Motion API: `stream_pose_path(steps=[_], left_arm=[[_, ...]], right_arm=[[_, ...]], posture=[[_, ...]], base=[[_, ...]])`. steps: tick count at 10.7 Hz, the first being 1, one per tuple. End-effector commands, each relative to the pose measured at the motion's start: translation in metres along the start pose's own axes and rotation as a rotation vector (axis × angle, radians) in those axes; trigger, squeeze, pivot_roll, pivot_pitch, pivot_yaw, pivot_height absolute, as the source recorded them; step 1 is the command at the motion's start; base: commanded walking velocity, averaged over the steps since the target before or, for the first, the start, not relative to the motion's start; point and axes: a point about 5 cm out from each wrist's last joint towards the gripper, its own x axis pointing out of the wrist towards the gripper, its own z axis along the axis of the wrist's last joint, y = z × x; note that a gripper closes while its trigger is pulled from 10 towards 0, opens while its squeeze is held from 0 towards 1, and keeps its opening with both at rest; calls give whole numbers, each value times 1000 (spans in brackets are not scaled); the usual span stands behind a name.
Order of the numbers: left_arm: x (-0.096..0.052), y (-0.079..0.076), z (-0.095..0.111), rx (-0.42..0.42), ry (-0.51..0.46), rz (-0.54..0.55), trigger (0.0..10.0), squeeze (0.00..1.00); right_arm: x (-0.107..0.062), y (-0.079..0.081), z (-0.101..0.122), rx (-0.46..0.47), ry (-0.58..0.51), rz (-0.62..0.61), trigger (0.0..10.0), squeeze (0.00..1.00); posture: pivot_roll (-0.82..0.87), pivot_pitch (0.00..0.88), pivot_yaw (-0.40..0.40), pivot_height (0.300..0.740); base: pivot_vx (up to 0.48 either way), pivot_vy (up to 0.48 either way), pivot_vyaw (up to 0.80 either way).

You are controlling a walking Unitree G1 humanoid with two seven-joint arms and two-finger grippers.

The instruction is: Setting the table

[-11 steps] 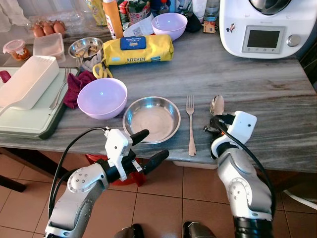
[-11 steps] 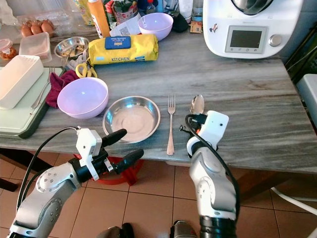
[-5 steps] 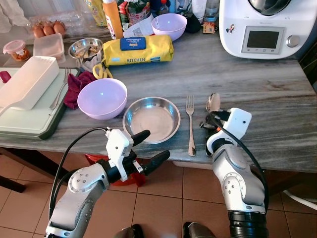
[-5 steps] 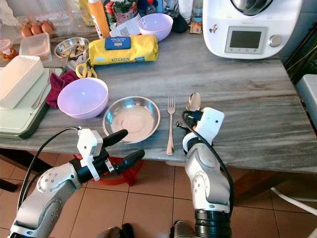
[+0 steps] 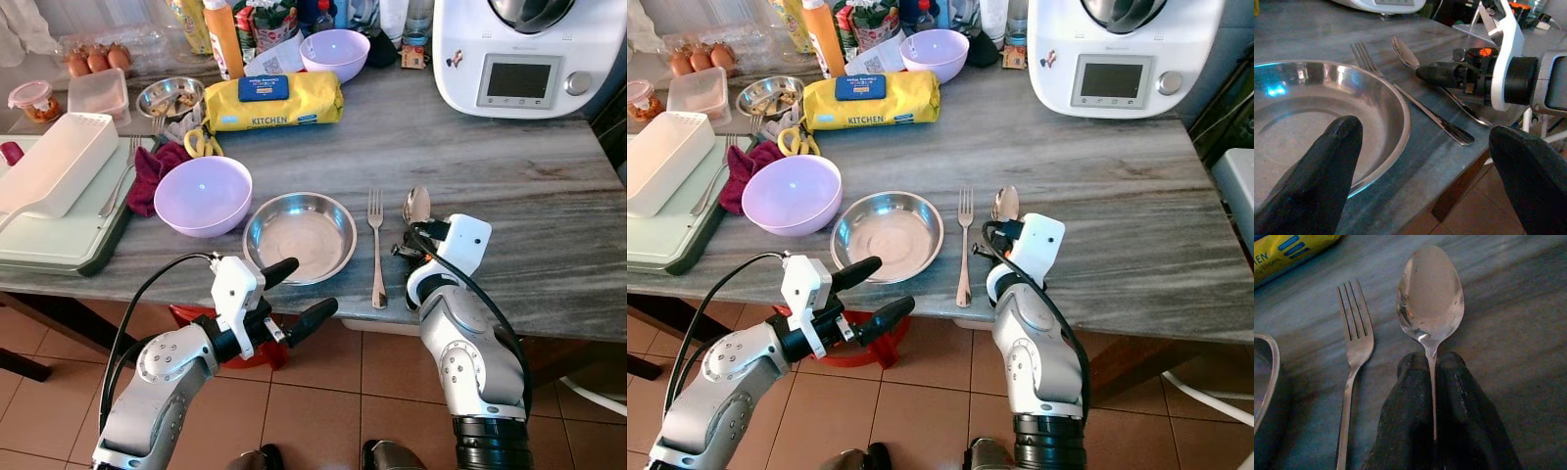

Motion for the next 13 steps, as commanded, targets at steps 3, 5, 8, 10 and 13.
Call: stream_pose_path(steps=[3,5,8,10,13], left_arm=[[-2,-2,-5,2,15,-5,10000,0],[-3,-2,-5,2,15,0,10000,0],[-4,-2,-6,1,19,1,10000,0],[-3,-3,-6,1,19,0,10000,0],[-2,-3,-7,1,19,2,10000,0]], right_arm=[[-2,-9,-30,-8,158,-30,10000,439],[-3,-12,-35,-14,179,-28,10000,1000],[-3,-13,-35,-23,183,-31,10000,1000],[-4,-15,-36,-31,186,-27,10000,1000],[-5,-3,-15,-153,65,35,10000,1000]], posture=[[-152,188,80,740],[-151,187,79,740],[-153,191,83,740],[-152,193,83,740],[-152,193,85,740]], base=[[0,0,0],[0,0,0],[0,0,0],[0,0,0],[0,0,0]])
